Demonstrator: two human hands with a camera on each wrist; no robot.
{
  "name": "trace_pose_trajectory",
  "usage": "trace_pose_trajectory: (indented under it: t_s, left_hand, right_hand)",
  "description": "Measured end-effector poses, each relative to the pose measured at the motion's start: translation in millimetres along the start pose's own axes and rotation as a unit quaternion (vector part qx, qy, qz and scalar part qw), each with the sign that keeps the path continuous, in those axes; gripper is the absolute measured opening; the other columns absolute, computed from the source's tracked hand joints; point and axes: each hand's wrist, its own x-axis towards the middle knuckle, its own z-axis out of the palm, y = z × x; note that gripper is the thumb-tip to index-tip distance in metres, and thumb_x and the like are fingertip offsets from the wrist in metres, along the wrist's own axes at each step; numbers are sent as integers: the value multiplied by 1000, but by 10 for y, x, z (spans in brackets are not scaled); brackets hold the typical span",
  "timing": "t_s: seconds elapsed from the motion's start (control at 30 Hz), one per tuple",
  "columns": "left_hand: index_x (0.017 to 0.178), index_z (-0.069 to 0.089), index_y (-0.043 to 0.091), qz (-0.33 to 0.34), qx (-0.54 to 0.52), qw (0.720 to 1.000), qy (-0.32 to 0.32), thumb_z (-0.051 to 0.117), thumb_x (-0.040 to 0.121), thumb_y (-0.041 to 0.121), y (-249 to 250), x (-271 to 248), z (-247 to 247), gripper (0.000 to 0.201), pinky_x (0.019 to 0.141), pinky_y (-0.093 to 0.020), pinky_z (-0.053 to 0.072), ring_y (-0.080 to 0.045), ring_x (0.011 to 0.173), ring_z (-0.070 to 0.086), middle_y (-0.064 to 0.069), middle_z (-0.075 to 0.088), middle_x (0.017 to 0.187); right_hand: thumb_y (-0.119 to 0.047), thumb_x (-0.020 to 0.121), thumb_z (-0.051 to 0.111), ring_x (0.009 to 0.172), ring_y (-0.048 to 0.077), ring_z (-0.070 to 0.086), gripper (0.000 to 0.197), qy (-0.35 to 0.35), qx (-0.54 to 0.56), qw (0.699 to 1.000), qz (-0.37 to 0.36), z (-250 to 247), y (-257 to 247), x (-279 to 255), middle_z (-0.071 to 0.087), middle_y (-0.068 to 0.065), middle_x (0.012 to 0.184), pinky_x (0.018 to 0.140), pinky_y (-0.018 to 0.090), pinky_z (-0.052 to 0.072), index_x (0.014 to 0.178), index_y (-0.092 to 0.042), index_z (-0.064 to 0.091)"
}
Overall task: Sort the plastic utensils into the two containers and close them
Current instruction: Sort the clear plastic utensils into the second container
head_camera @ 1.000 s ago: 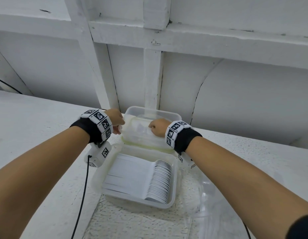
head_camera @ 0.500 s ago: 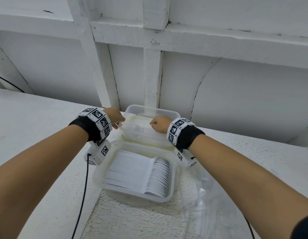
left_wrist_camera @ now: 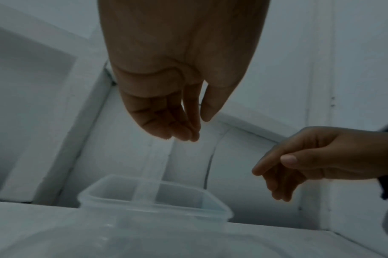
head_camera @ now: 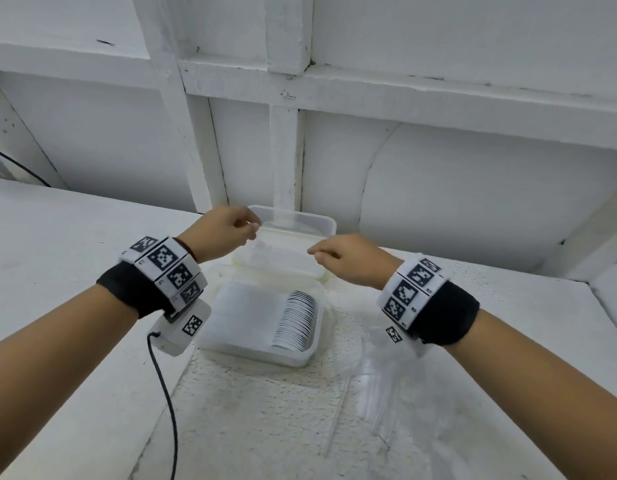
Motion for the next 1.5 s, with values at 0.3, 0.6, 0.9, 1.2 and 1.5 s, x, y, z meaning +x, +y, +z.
trace_pose_trajectory:
  t_s: [0.3, 0.6, 0.9, 1.2, 1.5]
  left_hand:
    - [91, 61, 19, 153, 0, 977, -148, 53, 93, 21, 473, -957, 685, 9, 63, -7, 41, 5, 66, 56, 9, 63, 75]
    - [140, 36, 8, 165, 143, 955, -200, 37, 99, 20, 573, -1049, 1622, 42, 103, -25, 30, -21, 128, 40, -9, 38, 140]
    - [121, 51, 2, 67, 202, 953, -217, 38, 99, 21, 758, -792, 1857, 32, 89, -31, 41, -27, 111, 53, -14, 56, 121]
    - [89, 47, 8, -87, -46, 955, -278, 41, 90, 4, 676, -1010, 1517, 8, 50, -20, 49, -12, 57, 53, -3, 63, 78]
    - [117, 54, 12, -18, 139, 969, -205, 38, 99, 23, 477, -1175, 1349, 26, 77, -22, 36, -20, 102, 54, -5, 60, 116]
  right_hand:
    - [-25, 99, 41, 111, 10, 53, 34, 6, 6, 998, 57, 396, 180, -1138, 61, 0, 122, 77, 6, 25, 128, -17, 56]
    - [-27, 99, 39, 108, 12, 55, 34, 30, 32, 988, 146, 779, 471, -1699, 61, 0, 117, 89, 18, 38, 129, -20, 55]
    - [-24, 98, 42, 101, 9, 57, 31, 81, 91, 976, 178, 956, 521, -1963, 63, -2, 115, 85, 15, 40, 124, -20, 58]
    - [-23, 98, 43, 94, 10, 61, 29, 107, 131, 967, 191, 862, 520, -1915, 66, -4, 106, 81, 17, 44, 120, -16, 61]
    - [-32, 99, 37, 90, 13, 59, 38, -14, 83, 974, 210, 905, 500, -1508, 63, -2, 102, 81, 25, 43, 137, -29, 42]
